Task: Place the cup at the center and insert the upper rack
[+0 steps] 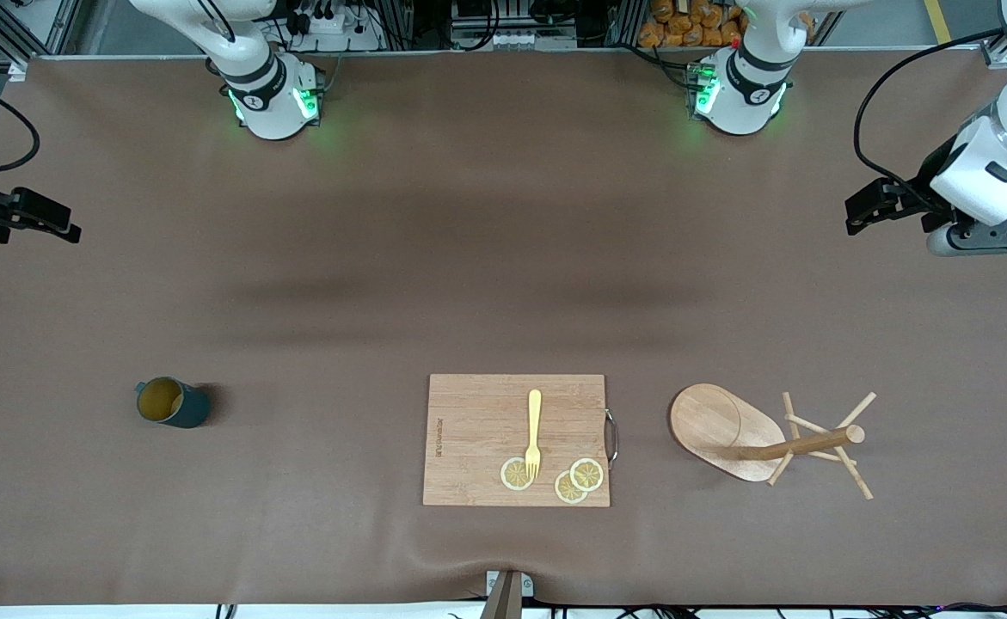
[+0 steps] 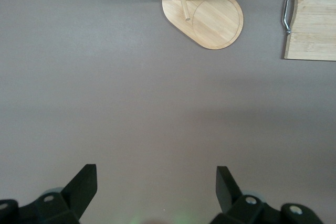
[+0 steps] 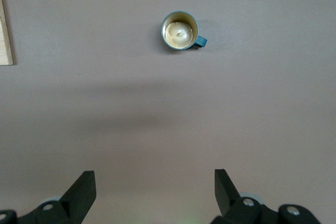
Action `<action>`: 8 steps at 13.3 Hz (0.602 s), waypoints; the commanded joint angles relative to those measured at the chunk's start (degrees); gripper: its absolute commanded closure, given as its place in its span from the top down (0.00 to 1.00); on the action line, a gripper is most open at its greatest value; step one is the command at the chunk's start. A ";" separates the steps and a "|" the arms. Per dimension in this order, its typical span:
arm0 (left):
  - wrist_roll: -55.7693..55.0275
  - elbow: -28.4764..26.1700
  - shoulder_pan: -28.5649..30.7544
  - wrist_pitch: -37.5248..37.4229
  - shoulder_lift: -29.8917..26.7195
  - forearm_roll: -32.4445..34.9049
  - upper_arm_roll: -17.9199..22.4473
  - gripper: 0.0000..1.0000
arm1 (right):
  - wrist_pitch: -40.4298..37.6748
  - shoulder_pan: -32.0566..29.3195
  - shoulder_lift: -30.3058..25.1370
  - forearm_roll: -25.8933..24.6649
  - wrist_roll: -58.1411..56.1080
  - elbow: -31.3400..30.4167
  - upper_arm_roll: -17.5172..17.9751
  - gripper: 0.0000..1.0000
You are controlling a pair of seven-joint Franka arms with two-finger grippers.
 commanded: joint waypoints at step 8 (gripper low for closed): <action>0.53 1.27 1.00 -0.23 1.09 -0.45 0.09 1.00 | -2.66 0.08 -1.20 -0.22 0.51 -0.75 0.00 1.00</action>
